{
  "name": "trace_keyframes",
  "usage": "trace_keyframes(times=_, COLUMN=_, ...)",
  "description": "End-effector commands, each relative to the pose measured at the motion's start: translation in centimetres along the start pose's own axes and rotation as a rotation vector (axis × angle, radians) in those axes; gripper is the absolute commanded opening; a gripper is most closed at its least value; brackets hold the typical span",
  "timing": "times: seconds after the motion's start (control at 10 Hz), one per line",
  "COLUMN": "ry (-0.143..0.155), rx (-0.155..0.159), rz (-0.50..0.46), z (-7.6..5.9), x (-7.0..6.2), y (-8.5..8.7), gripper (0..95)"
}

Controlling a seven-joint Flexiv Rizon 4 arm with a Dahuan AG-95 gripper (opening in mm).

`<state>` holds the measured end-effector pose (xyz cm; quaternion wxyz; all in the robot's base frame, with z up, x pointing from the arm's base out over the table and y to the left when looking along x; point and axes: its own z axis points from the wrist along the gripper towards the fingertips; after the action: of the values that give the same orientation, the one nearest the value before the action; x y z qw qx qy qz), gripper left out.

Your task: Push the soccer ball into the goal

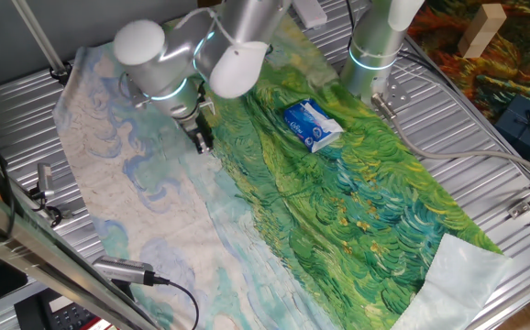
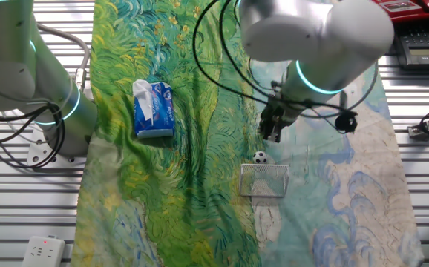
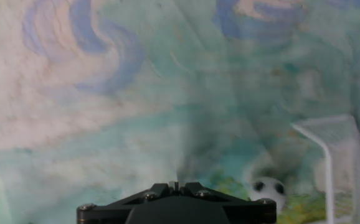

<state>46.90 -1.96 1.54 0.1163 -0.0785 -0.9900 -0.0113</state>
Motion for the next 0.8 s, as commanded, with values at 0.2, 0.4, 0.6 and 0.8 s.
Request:
trace_keyframes(times=0.2, ry=-0.01, rx=0.013, rz=-0.028, z=0.8, x=1.2, y=-1.0, gripper=0.0)
trace_keyframes(times=0.4, ry=-0.007, rx=0.024, rz=-0.044, z=1.2, x=2.0, y=-1.7, gripper=0.0)
trace_keyframes(times=0.6, ry=0.002, rx=0.07, rz=-0.095, z=1.0, x=2.5, y=-3.7, gripper=0.0)
trace_keyframes(times=0.8, ry=0.022, rx=0.092, rz=-0.161, z=-0.2, x=2.6, y=-6.5, gripper=0.0)
